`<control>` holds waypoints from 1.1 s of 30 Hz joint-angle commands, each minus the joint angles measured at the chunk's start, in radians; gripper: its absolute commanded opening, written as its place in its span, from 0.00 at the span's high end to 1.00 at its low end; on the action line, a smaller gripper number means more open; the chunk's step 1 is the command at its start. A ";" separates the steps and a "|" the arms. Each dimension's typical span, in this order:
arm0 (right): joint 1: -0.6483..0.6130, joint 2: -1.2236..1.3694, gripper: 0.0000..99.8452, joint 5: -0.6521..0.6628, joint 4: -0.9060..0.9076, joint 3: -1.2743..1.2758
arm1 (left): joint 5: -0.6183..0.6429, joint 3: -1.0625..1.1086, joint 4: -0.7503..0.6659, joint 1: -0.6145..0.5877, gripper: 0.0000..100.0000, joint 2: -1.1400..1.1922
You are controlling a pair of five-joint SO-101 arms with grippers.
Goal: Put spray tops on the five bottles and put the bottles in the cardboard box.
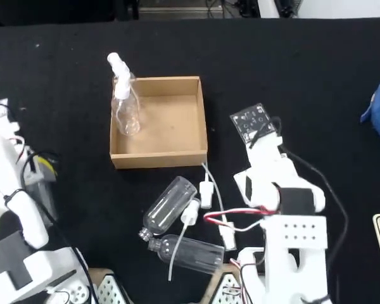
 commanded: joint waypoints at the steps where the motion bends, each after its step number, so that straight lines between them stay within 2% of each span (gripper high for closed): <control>1: -0.063 0.062 0.88 0.003 -0.023 -0.002 | 0.087 -0.104 -0.002 0.068 0.97 -0.014; 5: -0.183 0.142 0.88 0.003 0.015 0.005 | 0.192 -0.113 -0.048 0.084 0.97 -0.014; 9: -0.236 0.232 0.87 0.003 0.012 0.005 | 0.270 -0.053 -0.097 0.085 0.97 -0.014; 13: -0.256 0.285 0.79 0.003 -0.018 0.030 | 0.279 -0.021 -0.112 0.076 0.97 -0.014; 20: -0.256 0.289 0.82 -0.055 -0.281 0.232 | 0.281 0.013 -0.112 0.079 0.97 -0.014; 33: -0.258 0.295 0.82 -0.052 -0.404 0.358 | 0.281 0.056 -0.112 0.076 0.97 -0.017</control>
